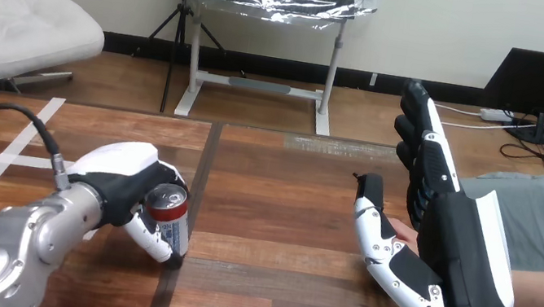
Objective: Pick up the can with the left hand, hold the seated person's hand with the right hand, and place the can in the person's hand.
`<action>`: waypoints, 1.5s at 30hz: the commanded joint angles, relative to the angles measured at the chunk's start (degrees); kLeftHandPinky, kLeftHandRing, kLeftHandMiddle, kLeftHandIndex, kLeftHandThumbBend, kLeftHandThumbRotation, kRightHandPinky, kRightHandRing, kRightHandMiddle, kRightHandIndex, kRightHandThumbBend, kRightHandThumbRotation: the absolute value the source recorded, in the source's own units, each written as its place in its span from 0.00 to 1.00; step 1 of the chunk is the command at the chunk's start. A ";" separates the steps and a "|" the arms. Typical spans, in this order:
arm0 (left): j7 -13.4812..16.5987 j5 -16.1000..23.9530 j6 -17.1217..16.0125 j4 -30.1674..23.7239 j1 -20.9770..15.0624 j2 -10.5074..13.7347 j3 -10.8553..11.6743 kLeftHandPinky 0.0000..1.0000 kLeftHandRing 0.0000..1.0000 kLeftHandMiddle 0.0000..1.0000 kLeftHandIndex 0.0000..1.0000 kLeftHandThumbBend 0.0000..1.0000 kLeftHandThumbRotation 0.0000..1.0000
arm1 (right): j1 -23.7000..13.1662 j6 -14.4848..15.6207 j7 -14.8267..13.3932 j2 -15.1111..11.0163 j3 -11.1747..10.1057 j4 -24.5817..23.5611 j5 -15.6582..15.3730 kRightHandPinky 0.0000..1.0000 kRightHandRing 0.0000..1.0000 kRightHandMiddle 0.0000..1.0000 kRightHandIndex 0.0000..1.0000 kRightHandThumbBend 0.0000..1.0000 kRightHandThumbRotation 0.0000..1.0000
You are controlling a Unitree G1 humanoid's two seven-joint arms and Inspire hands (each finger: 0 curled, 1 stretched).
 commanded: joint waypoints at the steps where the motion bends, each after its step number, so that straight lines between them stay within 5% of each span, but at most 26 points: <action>1: 0.95 0.67 -0.27 -2.98 -5.17 0.80 -0.14 0.56 0.68 0.76 0.74 0.91 0.17 | -2.70 0.23 0.19 0.43 -0.40 -2.68 0.58 1.00 1.00 1.00 0.98 0.00 0.00; 19: 1.55 0.14 1.84 -3.10 -5.16 -0.93 -0.06 0.41 0.56 0.74 0.73 0.88 0.14 | -2.64 -0.05 0.71 0.45 -0.54 -2.62 1.01 1.00 1.00 1.00 0.98 0.00 0.00; 29: 6.88 -0.62 -0.15 -2.31 -3.79 -2.06 0.60 0.48 0.60 0.70 0.69 0.82 0.08 | -2.57 -0.02 0.64 0.45 -0.80 -2.65 0.85 1.00 1.00 1.00 0.97 0.00 0.00; 45: 14.82 -4.88 -5.22 -0.28 -2.34 -2.89 2.26 0.42 0.47 0.52 0.55 0.72 0.00 | -2.58 0.27 0.72 0.50 -0.96 -2.82 1.00 1.00 1.00 1.00 0.97 0.00 0.00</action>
